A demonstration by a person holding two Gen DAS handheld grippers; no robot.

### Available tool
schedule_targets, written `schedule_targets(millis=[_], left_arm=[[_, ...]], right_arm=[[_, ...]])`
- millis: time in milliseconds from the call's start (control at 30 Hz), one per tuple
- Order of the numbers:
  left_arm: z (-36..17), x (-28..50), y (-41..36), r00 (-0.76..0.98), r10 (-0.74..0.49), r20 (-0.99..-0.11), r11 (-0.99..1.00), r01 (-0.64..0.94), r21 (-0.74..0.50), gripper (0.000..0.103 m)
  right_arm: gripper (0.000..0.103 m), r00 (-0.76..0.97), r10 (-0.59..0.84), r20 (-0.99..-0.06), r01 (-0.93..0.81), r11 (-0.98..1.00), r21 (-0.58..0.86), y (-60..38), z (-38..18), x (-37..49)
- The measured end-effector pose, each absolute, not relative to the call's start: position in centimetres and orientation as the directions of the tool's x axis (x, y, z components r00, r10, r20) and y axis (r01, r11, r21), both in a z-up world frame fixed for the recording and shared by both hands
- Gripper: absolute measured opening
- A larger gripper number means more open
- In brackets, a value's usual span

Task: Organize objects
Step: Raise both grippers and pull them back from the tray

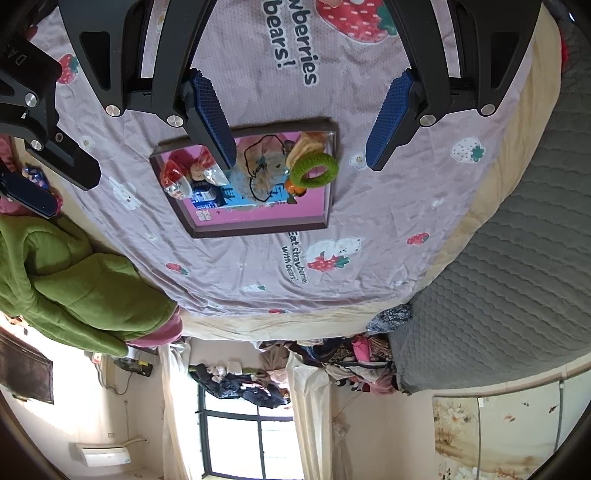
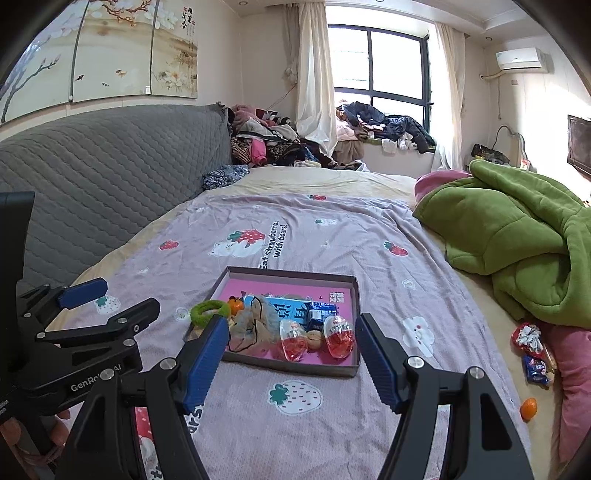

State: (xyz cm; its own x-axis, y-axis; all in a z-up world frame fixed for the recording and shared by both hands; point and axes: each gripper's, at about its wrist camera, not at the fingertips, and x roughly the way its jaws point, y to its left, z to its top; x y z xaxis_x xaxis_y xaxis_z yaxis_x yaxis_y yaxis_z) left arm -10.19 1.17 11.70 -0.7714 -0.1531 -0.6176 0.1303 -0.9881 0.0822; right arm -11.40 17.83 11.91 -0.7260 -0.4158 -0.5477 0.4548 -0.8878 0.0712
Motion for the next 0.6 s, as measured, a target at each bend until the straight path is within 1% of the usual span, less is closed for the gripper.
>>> schedule_targets(millis=[367,600], left_arm=[[9.6,-8.9,1.0,-0.763,-0.154,-0.628,-0.988,0.136,0.076,0.074],[6.2,-8.3,0.9,-0.742,-0.143,-0.655,-0.989,0.132,0.067,0.074]], right_arm=[[0.071,-0.707,-0.415,-0.572,0.463,-0.884,0.069,18.3,9.9,-10.5],[0.071,-0.696,-0.404,-0.594,0.451,-0.889,0.076,19.0,6.9,-10.2]])
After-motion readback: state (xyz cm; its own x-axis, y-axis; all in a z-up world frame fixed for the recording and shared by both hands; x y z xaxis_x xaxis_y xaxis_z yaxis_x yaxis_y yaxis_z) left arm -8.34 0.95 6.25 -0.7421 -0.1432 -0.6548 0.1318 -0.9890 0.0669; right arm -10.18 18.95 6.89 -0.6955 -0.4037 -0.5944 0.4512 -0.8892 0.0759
